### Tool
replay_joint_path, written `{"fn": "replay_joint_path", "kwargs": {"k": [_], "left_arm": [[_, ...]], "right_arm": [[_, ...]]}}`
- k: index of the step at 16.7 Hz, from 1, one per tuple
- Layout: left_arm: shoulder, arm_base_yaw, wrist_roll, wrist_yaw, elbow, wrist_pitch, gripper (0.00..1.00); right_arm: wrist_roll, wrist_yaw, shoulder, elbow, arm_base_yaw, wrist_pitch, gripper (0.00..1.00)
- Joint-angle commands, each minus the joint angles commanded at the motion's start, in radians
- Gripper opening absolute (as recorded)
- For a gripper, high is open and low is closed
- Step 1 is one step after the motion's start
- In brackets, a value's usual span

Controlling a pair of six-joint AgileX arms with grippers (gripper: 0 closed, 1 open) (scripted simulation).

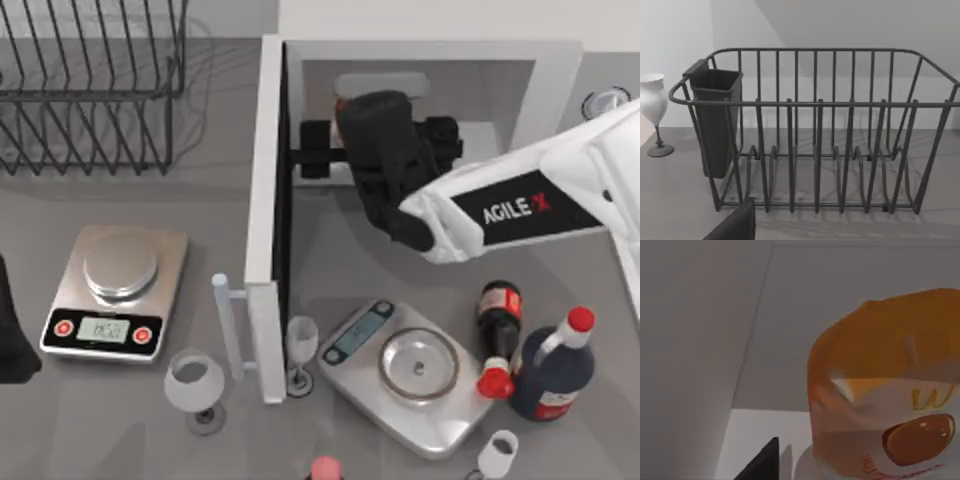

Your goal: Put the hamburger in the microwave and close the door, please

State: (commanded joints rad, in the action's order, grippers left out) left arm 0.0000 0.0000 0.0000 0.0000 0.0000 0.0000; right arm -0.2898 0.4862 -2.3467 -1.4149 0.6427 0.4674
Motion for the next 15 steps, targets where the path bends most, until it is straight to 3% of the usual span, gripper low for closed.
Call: {"fn": "replay_joint_path", "kwargs": {"k": [8,15], "left_arm": [[0.000,0.000,0.000,0.000,0.000,0.000,1.00],[0.000,0.000,0.000,0.000,0.000,0.000,1.00]], "right_arm": [[-0.115,0.074,0.171,0.314,0.103,0.088,1.00],[-0.094,0.138,0.297,0.511,0.195,0.141,1.00]]}}
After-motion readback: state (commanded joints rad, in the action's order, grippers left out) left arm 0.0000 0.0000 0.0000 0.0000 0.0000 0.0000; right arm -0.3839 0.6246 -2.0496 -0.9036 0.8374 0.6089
